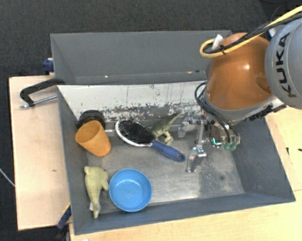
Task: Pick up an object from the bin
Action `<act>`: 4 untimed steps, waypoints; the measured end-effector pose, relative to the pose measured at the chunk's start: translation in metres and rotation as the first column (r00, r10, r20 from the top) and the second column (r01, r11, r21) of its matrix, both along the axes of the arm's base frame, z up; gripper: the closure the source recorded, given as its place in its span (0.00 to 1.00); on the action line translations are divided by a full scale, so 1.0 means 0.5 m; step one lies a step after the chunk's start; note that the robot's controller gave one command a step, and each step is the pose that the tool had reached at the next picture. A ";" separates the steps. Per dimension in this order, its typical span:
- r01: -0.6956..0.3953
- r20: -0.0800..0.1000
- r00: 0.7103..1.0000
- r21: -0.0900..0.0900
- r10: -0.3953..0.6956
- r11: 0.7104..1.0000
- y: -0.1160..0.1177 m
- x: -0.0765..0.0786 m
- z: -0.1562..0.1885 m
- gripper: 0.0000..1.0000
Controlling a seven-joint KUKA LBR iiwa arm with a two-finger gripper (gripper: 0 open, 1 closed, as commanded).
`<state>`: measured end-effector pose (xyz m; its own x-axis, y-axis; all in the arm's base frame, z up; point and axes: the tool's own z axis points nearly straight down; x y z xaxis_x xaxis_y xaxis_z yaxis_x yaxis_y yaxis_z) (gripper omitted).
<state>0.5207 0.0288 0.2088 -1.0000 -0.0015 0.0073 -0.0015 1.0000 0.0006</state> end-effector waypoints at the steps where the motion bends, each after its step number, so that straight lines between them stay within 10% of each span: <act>1: 0.200 0.012 0.980 0.004 -0.200 0.980 0.095 0.093 -0.234 0.00; 3: 0.478 0.011 0.878 0.003 -0.478 0.878 0.174 0.068 -0.215 0.00; 4: 0.340 0.015 0.940 0.004 -0.340 0.940 0.246 -0.009 -0.272 0.00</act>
Offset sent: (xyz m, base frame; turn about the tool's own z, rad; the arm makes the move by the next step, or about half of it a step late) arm 0.0503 0.0509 -0.1388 0.2139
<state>0.5163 0.1518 0.0725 -0.9410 0.3384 -0.0080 0.3384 0.9410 0.0042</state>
